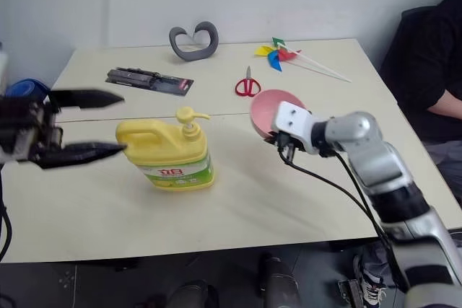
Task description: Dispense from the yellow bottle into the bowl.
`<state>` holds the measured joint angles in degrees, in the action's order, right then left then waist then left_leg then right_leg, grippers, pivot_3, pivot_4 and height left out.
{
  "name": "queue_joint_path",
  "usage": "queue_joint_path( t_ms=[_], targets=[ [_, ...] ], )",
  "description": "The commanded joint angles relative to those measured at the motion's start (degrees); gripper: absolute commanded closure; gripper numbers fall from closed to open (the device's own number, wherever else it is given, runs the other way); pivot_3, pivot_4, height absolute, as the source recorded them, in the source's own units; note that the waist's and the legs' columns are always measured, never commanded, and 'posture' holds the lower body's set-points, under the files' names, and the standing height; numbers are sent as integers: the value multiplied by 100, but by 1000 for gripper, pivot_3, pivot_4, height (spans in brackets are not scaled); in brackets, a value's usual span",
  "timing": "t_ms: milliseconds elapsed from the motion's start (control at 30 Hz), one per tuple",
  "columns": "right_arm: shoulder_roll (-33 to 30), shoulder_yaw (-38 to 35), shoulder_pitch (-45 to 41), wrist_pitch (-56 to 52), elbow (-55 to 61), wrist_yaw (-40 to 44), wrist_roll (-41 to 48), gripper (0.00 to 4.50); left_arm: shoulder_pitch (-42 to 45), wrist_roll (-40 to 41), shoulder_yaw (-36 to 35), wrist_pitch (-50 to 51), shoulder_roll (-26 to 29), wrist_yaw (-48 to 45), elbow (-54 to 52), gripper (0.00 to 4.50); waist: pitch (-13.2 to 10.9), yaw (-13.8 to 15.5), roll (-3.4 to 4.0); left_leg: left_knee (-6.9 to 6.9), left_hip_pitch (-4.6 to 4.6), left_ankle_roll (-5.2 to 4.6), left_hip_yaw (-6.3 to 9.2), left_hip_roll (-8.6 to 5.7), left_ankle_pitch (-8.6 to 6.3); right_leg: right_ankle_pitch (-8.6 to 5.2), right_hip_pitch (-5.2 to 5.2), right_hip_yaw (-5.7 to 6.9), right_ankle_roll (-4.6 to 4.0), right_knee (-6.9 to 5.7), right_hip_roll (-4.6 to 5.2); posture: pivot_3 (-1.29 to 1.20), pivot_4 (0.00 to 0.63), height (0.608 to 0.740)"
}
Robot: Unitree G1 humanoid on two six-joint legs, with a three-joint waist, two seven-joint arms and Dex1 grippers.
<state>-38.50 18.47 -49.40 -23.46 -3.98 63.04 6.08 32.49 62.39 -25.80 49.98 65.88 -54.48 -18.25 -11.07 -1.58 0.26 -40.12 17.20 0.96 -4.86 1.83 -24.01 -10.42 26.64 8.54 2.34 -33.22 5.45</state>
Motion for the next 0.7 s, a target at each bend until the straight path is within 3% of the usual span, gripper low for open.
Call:
queue_joint_path(
  t_ms=[33,133,400,700],
  targets=[
    [351,197,-894,351,-701,509,-109,4500,806,-135,668,-61,-126,-76,313,1140,0,-1,0,0,-1,0,-2,-1,0,0,-1,-2,0,-2,0,0,150,740],
    [599,433,-1512,718,-1330,830,-352,4500,1447,-790,1530,-356,-399,-421,614,2120,0,6,0,0,-1,1,-1,-2,0,0,0,1,1,-8,0,0,150,740],
    [591,499,-1855,841,-1312,1512,-501,4500,1833,-1972,2468,-1000,-815,-1073,1071,4448,0,-9,0,-11,1,3,3,0,0,0,13,8,1,-8,1,0,150,740],
    [262,375,-1808,280,-216,2307,-194,4500,2014,-2367,2564,-1088,-1253,-1194,1136,4448,0,-2,0,-19,5,3,5,2,0,0,23,8,1,-15,1,0,150,740]
  ],
)
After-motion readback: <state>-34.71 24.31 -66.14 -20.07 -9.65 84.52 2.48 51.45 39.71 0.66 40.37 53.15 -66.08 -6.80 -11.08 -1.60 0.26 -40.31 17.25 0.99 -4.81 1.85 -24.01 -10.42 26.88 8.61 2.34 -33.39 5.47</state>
